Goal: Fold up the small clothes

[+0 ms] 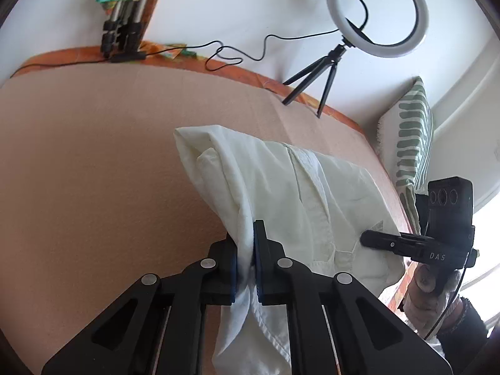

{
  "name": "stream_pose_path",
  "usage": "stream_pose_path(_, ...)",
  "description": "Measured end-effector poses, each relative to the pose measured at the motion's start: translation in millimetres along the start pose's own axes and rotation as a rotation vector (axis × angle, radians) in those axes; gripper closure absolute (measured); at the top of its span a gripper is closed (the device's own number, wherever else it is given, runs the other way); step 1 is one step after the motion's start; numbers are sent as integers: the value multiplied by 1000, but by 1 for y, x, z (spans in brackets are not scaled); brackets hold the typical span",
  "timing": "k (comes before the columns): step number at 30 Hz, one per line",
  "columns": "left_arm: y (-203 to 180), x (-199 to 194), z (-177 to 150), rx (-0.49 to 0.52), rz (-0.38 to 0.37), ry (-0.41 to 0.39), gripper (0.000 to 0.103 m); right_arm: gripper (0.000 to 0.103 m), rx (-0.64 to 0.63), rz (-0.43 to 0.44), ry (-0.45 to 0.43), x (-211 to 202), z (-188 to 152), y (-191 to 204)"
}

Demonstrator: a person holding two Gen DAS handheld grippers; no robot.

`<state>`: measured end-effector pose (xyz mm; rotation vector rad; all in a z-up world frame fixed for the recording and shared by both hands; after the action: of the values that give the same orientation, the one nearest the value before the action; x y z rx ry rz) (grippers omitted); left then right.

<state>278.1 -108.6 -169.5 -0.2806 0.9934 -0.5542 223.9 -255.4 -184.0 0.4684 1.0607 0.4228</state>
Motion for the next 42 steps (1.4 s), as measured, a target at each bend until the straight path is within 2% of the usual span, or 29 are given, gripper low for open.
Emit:
stream_pose_path(3, -33, 11, 13, 25, -43, -2, 96, 90, -16, -34, -41, -36, 12, -15)
stream_pose_path(6, -75, 29, 27, 92, -71, -15, 96, 90, -22, -88, -80, -77, 20, -39)
stream_pose_path(15, -209, 117, 51, 191, -178, 2, 96, 90, -11, -300, -163, -187, 46, -141)
stream_pose_path(18, -252, 148, 56, 232, -196, 7, 96, 90, 0, -364, -169, -209, 56, -178)
stream_pose_path(21, -283, 177, 56, 276, -195, 12, 96, 90, 32, -390, -170, -224, 64, -216)
stream_pose_path(28, -300, 229, 53, 283, -158, 65, 96, 90, 57, -438, -129, -219, 72, -285)
stream_pose_path(31, -301, 245, 48, 321, -90, 77, 95, 89, 70, -504, -109, -212, 72, -307)
stream_pose_path(32, -297, 248, 48, 315, -51, 86, 91, 88, 83, -540, -97, -210, 72, -315)
stream_pose_path(33, -292, 250, 49, 303, -16, 92, 89, 85, 96, -571, -88, -208, 71, -323)
stream_pose_path(34, -290, 252, 51, 297, 14, 91, 88, 78, 102, -632, -83, -208, 71, -328)
stream_pose_path(35, -287, 251, 53, 305, 45, 86, 88, 78, 94, -691, -87, -209, 70, -329)
stream_pose_path(37, -282, 242, 55, 330, 115, 56, 81, 69, 59, -803, -101, -215, 69, -324)
stream_pose_path(38, -281, 235, 57, 341, 136, 41, 75, 66, 59, -824, -114, -218, 68, -322)
stream_pose_path(39, -281, 227, 58, 349, 127, 27, 75, 58, 72, -825, -127, -222, 68, -320)
stream_pose_path(40, -281, 219, 59, 359, 123, 18, 75, 55, 81, -826, -145, -226, 67, -314)
stream_pose_path(42, -281, 201, 60, 370, 123, -9, 75, 55, 86, -824, -187, -236, 66, -301)
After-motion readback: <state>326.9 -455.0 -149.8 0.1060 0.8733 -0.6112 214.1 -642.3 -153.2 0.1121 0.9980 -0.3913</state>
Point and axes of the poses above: each gripper's, at about its wrist camera, not at the fingertips, and x roughly the way its jaws point, y to its left, z to its top, the point moved 7 cm from there along x, roughly the way its jaws point, and after that the axes turned 1 degree about x, right-handed, at the moved point
